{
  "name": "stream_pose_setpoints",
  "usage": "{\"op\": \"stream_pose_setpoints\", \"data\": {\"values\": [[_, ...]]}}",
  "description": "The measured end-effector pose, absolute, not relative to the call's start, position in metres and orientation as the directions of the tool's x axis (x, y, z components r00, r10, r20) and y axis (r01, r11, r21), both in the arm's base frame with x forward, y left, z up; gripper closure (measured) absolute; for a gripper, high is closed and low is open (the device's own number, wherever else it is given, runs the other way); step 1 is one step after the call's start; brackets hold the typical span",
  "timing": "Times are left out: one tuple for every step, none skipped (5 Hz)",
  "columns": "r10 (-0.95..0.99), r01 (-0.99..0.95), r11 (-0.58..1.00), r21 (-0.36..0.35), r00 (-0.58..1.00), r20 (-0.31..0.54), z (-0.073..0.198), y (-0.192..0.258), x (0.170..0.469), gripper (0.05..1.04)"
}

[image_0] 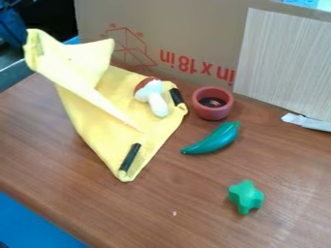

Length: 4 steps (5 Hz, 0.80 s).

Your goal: Unfold cloth from top right to bottom left

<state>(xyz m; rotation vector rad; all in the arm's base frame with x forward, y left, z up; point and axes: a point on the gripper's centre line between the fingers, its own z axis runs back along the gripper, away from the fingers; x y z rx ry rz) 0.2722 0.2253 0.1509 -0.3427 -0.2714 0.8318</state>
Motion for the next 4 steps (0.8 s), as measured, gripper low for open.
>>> {"op": "stream_pose_setpoints", "data": {"values": [[0.792,-0.729,0.591,-0.345,0.605,0.081,0.144,0.245,0.26,1.033],[0.831,-0.8,0.545,-0.251,0.554,0.038,0.129,0.266,0.243,1.033],[0.849,-0.838,0.524,-0.153,0.529,0.01,0.115,0.277,0.23,1.018],[0.859,-0.855,0.511,-0.088,0.512,0.006,0.114,0.282,0.221,0.883]]}}
